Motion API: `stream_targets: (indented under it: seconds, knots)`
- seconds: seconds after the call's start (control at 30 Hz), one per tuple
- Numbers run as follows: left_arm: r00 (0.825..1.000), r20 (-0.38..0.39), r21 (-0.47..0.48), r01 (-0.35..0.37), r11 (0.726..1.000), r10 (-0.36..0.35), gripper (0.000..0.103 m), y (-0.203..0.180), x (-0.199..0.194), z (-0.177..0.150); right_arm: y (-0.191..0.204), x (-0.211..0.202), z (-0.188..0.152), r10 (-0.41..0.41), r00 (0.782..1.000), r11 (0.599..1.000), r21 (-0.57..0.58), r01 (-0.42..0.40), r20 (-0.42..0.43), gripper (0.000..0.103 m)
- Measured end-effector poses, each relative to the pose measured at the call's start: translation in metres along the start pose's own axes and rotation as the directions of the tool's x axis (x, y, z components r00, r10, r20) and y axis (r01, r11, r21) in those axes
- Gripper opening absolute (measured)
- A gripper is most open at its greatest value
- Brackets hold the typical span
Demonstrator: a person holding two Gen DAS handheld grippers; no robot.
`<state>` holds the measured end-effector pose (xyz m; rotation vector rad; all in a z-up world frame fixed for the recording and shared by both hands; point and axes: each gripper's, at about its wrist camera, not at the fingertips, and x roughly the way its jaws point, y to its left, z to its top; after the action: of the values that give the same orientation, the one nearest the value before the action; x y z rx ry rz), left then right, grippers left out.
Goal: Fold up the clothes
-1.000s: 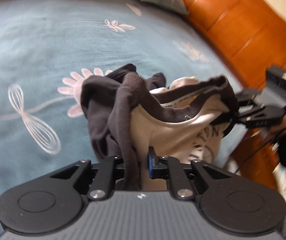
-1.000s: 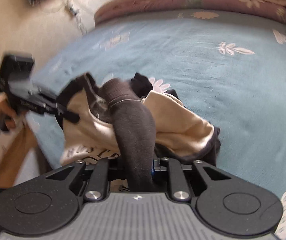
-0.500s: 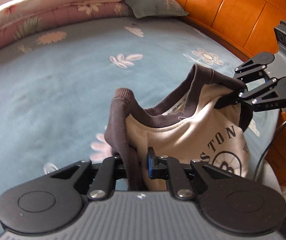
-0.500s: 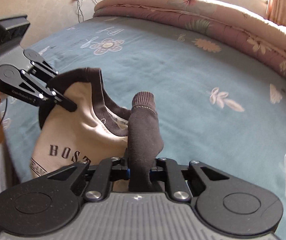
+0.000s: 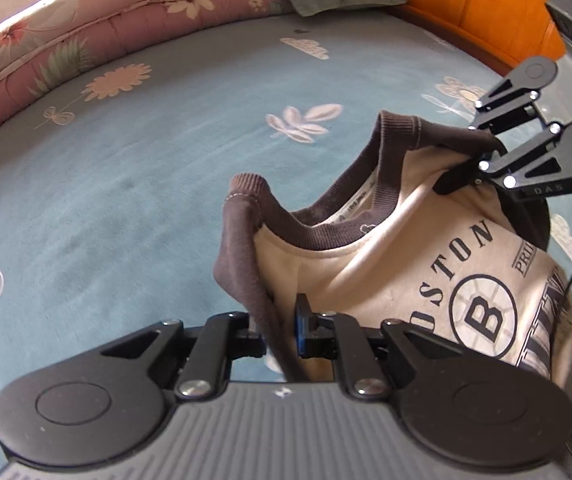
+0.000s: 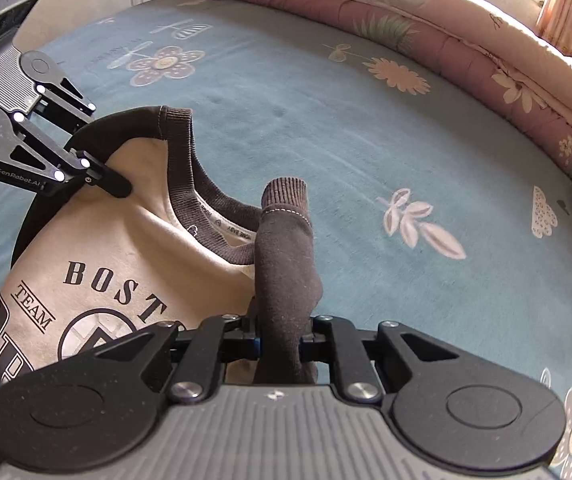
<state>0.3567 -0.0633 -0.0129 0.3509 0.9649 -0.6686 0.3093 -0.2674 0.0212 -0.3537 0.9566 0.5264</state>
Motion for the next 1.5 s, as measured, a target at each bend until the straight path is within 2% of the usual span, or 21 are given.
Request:
stream_targets:
  seconds: [0.17, 0.27, 0.37, 0.4, 0.47, 0.5, 0.63, 0.67, 0.7, 0.77, 1.0, 1.1, 1.2, 1.33, 1.4, 1.5]
  knots:
    - [0.995, 0.03, 0.014, -0.098, 0.995, 0.097, 0.011, 0.021, 0.018, 0.029, -0.018, 0.018, 0.029, -0.071, 0.997, 0.997, -0.007, 0.071, 0.019, 0.019]
    - [0.985, 0.062, 0.007, -0.159, 0.987, 0.158, 0.011, 0.032, 0.029, 0.049, -0.033, 0.03, 0.048, -0.132, 0.99, 0.991, 0.006, 0.132, 0.039, 0.019]
    - [0.971, 0.104, -0.011, -0.215, 0.977, 0.215, 0.012, 0.041, 0.04, 0.065, -0.052, 0.042, 0.061, -0.196, 0.978, 0.979, 0.07, 0.191, 0.073, 0.019]
    - [0.969, 0.109, -0.021, -0.219, 0.976, 0.22, 0.015, 0.044, 0.046, 0.068, -0.059, 0.047, 0.064, -0.212, 0.974, 0.974, 0.098, 0.204, 0.08, 0.02]
    - [0.978, 0.066, -0.059, -0.192, 0.98, 0.196, 0.02, 0.052, 0.064, 0.071, -0.07, 0.06, 0.063, -0.21, 0.975, 0.968, 0.157, 0.198, 0.067, 0.02]
    - [0.981, 0.043, -0.084, -0.185, 0.979, 0.189, 0.02, 0.056, 0.074, 0.071, -0.072, 0.067, 0.06, -0.2, 0.979, 0.967, 0.174, 0.188, 0.052, 0.027]
    - [0.987, -0.005, -0.129, -0.157, 0.979, 0.158, 0.017, 0.059, 0.096, 0.052, -0.082, 0.096, 0.046, -0.154, 0.988, 0.959, 0.24, 0.151, -0.009, 0.041]
    - [0.989, -0.016, -0.139, -0.15, 0.979, 0.149, 0.018, 0.059, 0.102, 0.048, -0.083, 0.101, 0.041, -0.145, 0.989, 0.957, 0.251, 0.145, -0.018, 0.05]
    - [0.99, -0.021, -0.145, -0.144, 0.979, 0.143, 0.019, 0.059, 0.104, 0.043, -0.081, 0.1, 0.036, -0.139, 0.99, 0.958, 0.252, 0.138, -0.014, 0.054]
    - [0.992, -0.024, -0.163, -0.124, 0.979, 0.122, 0.022, 0.059, 0.102, 0.033, -0.08, 0.092, 0.026, -0.115, 0.993, 0.959, 0.262, 0.11, 0.004, 0.056]
    - [0.998, -0.029, -0.228, -0.056, 0.972, 0.05, 0.023, 0.051, 0.071, 0.0, -0.075, 0.051, 0.013, -0.043, 0.998, 0.948, 0.318, 0.026, 0.046, 0.058]
    - [0.999, -0.041, -0.248, -0.035, 0.968, 0.025, 0.024, 0.043, 0.053, -0.015, -0.056, 0.029, 0.005, -0.033, 0.998, 0.954, 0.299, 0.016, 0.053, 0.064]
    - [0.999, -0.046, -0.262, -0.014, 0.965, 0.001, 0.026, 0.033, 0.034, -0.035, -0.032, 0.008, -0.007, -0.021, 0.998, 0.963, 0.27, 0.004, 0.061, 0.064]
    - [1.0, -0.028, -0.268, -0.019, 0.963, 0.012, 0.03, 0.016, 0.004, -0.066, 0.0, -0.022, -0.032, -0.015, 0.996, 0.965, 0.261, -0.008, 0.084, 0.067]
    - [1.0, -0.014, -0.317, 0.01, 0.948, -0.016, 0.033, 0.012, -0.009, -0.085, 0.012, -0.036, -0.05, 0.005, 0.995, 0.959, 0.281, -0.033, 0.1, 0.07]
    - [0.997, 0.012, -0.414, 0.073, 0.907, -0.075, 0.036, 0.006, -0.022, -0.118, 0.028, -0.048, -0.086, 0.018, 0.994, 0.945, 0.322, -0.052, 0.108, 0.07]
